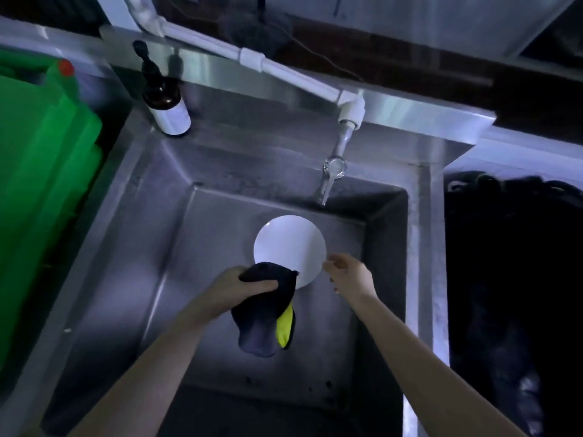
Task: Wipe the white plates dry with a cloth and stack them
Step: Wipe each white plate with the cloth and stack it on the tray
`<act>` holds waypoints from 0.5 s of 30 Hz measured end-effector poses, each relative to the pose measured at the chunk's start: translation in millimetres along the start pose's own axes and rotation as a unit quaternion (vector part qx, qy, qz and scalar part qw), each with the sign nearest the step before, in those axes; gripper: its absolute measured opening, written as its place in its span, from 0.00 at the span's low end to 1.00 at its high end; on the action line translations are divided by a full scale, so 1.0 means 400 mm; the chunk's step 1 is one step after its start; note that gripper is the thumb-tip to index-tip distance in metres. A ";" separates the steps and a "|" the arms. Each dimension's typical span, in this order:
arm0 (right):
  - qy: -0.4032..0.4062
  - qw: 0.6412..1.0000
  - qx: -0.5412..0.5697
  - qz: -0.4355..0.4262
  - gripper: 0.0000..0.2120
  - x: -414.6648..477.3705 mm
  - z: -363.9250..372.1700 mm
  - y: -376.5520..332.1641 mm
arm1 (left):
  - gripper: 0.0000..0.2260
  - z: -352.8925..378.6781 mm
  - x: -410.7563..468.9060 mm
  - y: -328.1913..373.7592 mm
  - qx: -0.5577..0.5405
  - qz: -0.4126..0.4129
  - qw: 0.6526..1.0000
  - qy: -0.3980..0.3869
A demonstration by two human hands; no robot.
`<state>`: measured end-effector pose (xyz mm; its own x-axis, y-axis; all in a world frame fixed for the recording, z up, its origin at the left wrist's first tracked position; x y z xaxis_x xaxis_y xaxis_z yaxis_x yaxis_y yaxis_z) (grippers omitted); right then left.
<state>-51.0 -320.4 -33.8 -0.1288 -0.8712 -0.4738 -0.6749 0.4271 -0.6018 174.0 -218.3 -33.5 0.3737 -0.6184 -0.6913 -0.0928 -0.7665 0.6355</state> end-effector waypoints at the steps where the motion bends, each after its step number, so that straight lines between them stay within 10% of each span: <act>1: 0.002 1.000 -0.001 0.012 0.15 0.025 0.024 0.007 | 0.20 0.012 0.034 -0.007 -0.005 -0.023 1.000 -0.012; 15: 0.013 0.990 -0.068 0.122 0.27 0.269 0.262 0.142 | 0.30 0.088 0.410 -0.101 0.021 -0.073 0.988 0.136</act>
<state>-27.2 -364.5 -186.2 -0.3180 -0.7531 -0.5760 -0.7128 0.5905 -0.3784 206.6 -294.9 -184.7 0.6194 -0.4355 -0.6532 -0.0551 -0.8541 0.5172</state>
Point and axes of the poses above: each hand's wrist, its own x-axis towards the middle knuckle, its own z-axis out of the palm, y = z × x, the point moved 2 cm from there along x, towards the middle knuckle, and after that the axes turned 15 degrees about y, right-handed, at the moved point
